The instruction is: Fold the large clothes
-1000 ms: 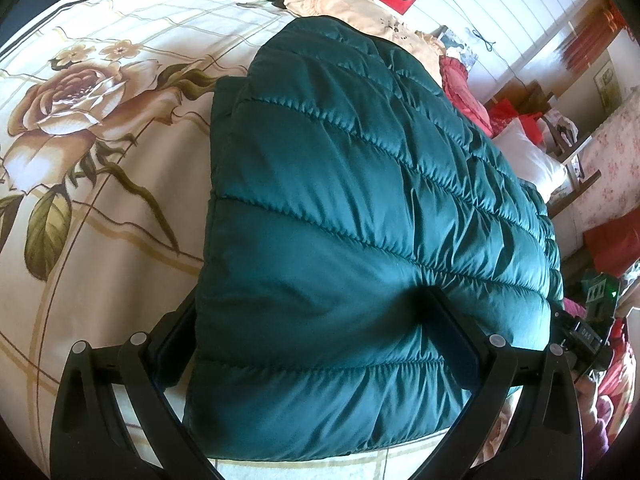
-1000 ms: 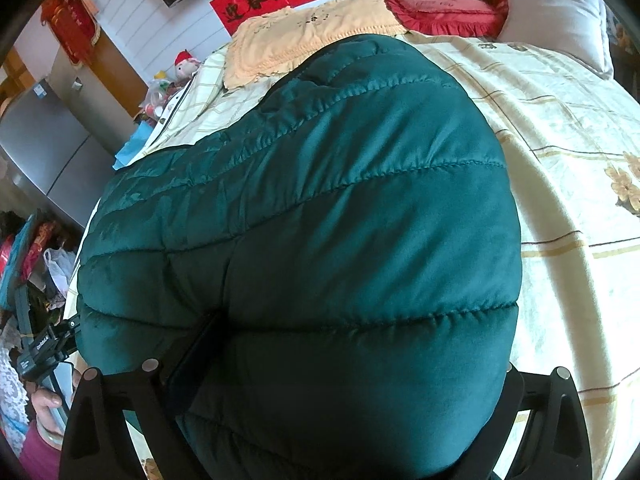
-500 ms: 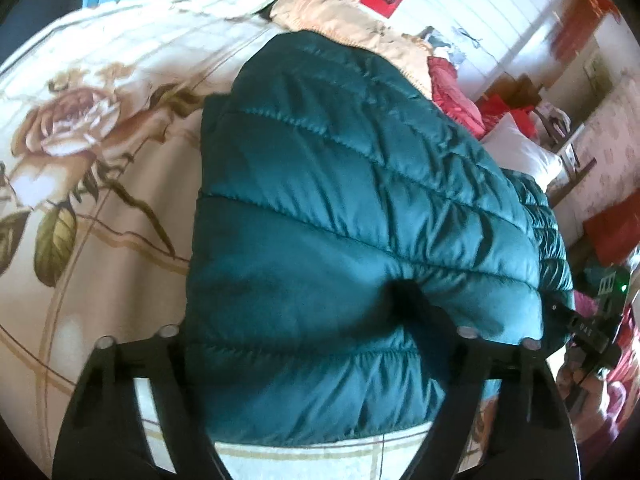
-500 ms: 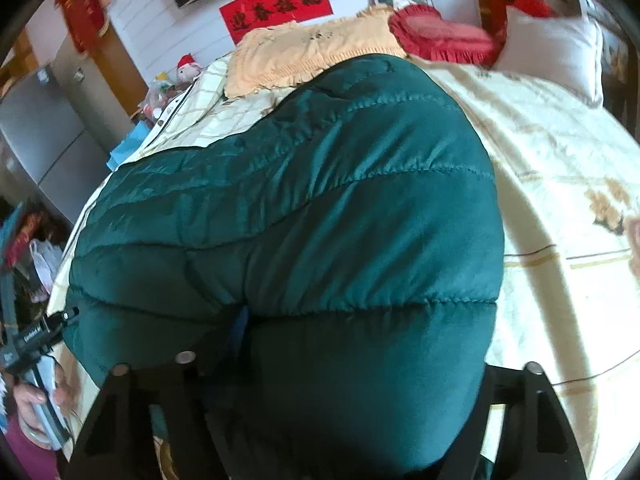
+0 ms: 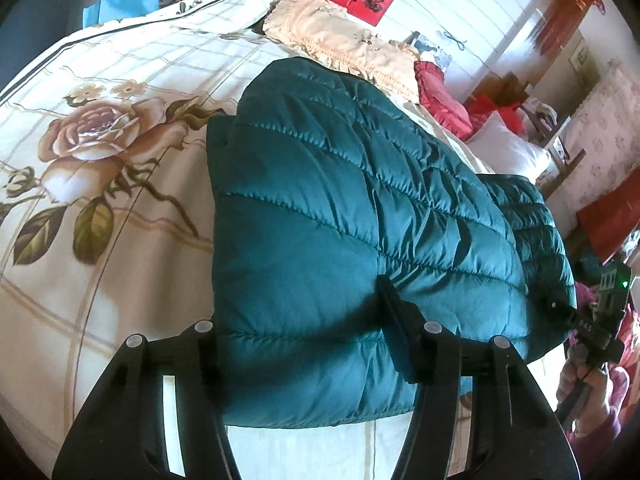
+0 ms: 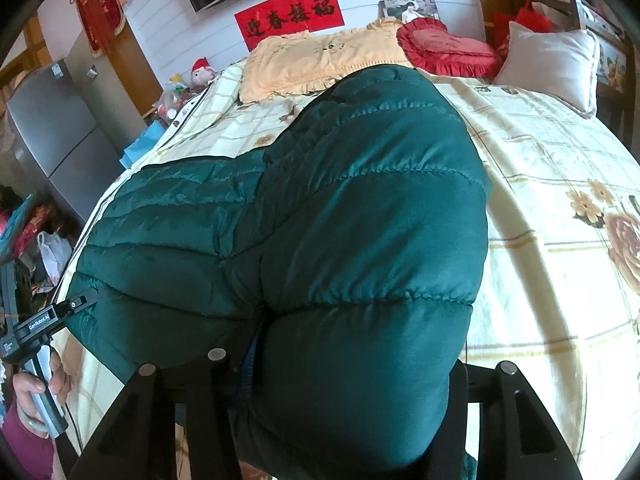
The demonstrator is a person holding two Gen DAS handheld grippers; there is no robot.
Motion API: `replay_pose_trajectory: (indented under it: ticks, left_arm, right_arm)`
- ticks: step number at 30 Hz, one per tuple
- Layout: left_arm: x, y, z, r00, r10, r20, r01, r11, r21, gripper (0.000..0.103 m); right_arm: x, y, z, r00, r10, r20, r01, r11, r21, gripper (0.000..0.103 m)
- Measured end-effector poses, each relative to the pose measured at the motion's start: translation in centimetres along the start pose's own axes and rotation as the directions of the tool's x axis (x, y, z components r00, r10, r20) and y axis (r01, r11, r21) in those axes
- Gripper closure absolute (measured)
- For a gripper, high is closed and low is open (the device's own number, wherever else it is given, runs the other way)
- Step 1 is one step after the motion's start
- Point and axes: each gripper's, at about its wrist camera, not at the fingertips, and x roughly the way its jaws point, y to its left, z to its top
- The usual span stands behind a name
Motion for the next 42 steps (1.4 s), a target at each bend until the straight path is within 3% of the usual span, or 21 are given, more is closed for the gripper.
replay_pose_trajectory:
  ticks: [14, 17, 19, 24, 26, 29, 33, 36, 42]
  left_arm:
    - [-3.2, -0.8, -3.4, 0.999, -0.004, -0.035, 0.006, 0.999, 0.054, 0.047]
    - [-2.9, -0.5, -3.8, 0.999, 0.003, -0.041, -0.002, 0.999, 0.037, 0.045]
    - [-2.6, -0.1, -4.0, 0.999, 0.003, -0.05, -0.003, 1.0, 0.001, 0.039]
    - [-3.1, 0.6, -4.7, 0.998, 0.018, -0.055, -0.019, 1.0, -0.022, 0.024]
    - [-3.7, 0.7, -4.9, 0.998, 0.041, -0.051, -0.042, 0.999, -0.018, 0.024]
    - [-5.4, 0.1, -5.0, 0.994, 0.104, -0.017, -0.104, 0.995, 0.012, 0.024]
    - [-7.8, -1.8, -5.8, 0.978, 0.191, 0.083, -0.198, 0.976, 0.09, 0.024]
    - [-9.1, -3.5, -6.6, 0.968, 0.214, 0.131, -0.231, 0.964, 0.129, 0.024]
    - [-10.7, -7.1, -8.1, 0.958, 0.208, 0.197, -0.243, 0.954, 0.175, 0.024]
  right_arm:
    - [-4.1, -0.1, -4.1, 0.999, 0.034, -0.038, -0.035, 0.999, -0.007, 0.052]
    - [-3.6, -0.8, -4.6, 0.998, 0.033, -0.052, -0.031, 0.999, 0.038, 0.041]
    - [-2.9, -1.3, -4.7, 0.997, -0.005, -0.073, 0.01, 0.997, 0.071, 0.021]
    - [-2.8, -1.9, -5.2, 0.994, -0.092, -0.065, 0.097, 0.991, 0.095, 0.013]
    - [-3.5, -1.8, -5.4, 0.99, -0.136, -0.047, 0.14, 0.987, 0.084, 0.013]
    - [-5.2, -1.9, -5.7, 0.978, -0.21, -0.016, 0.211, 0.974, 0.088, 0.012]
    - [-7.5, -1.9, -6.6, 0.966, -0.258, 0.025, 0.254, 0.961, 0.107, 0.012]
    - [-9.1, -1.1, -7.0, 0.959, -0.276, 0.068, 0.268, 0.958, 0.103, 0.012]
    - [-11.7, 2.2, -8.0, 0.965, -0.229, 0.129, 0.224, 0.973, 0.051, 0.012]
